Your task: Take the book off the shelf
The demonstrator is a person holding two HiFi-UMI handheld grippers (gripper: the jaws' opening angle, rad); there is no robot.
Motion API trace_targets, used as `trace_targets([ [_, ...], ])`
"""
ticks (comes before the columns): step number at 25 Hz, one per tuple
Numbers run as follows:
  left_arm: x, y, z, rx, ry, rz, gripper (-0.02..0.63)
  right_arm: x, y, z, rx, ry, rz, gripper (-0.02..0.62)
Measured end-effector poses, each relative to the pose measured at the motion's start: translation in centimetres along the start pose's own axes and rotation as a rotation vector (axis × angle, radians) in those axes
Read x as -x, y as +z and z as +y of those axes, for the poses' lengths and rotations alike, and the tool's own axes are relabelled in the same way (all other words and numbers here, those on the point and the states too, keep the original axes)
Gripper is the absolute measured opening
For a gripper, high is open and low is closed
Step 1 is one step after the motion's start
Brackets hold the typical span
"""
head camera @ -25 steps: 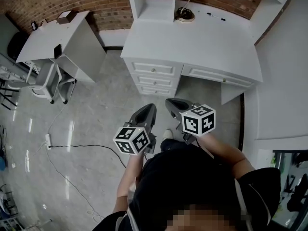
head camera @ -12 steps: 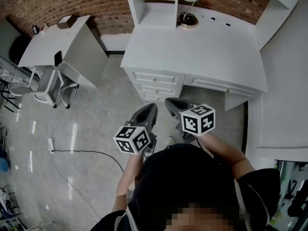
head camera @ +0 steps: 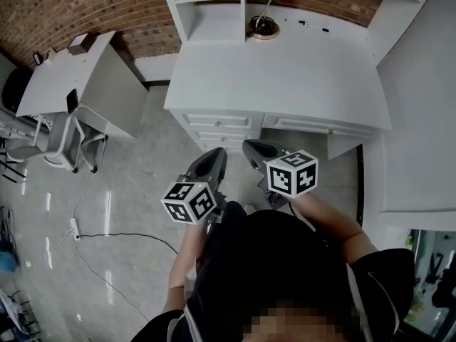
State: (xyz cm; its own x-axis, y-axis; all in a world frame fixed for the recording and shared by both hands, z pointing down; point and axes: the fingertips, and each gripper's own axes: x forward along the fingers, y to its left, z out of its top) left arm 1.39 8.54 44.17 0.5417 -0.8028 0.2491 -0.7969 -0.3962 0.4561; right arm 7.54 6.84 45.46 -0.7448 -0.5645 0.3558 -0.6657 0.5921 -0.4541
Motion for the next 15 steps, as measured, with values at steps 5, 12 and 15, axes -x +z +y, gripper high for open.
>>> trace_targets([
  [5,-1.2,0.3,0.3,-0.004,-0.008,0.029,0.006,-0.6,0.4,-1.1,-0.021,-0.014,0.001,-0.005],
  [12,-3.3,0.5,0.9,0.009,-0.043,0.052,0.006,-1.8,0.9,-2.3,-0.027,-0.028,0.005,-0.005],
  [15,-4.4,1.1,1.4,0.002,-0.065,0.058,0.006,-2.4,1.6,-3.2,-0.028,-0.049,-0.007,-0.005],
])
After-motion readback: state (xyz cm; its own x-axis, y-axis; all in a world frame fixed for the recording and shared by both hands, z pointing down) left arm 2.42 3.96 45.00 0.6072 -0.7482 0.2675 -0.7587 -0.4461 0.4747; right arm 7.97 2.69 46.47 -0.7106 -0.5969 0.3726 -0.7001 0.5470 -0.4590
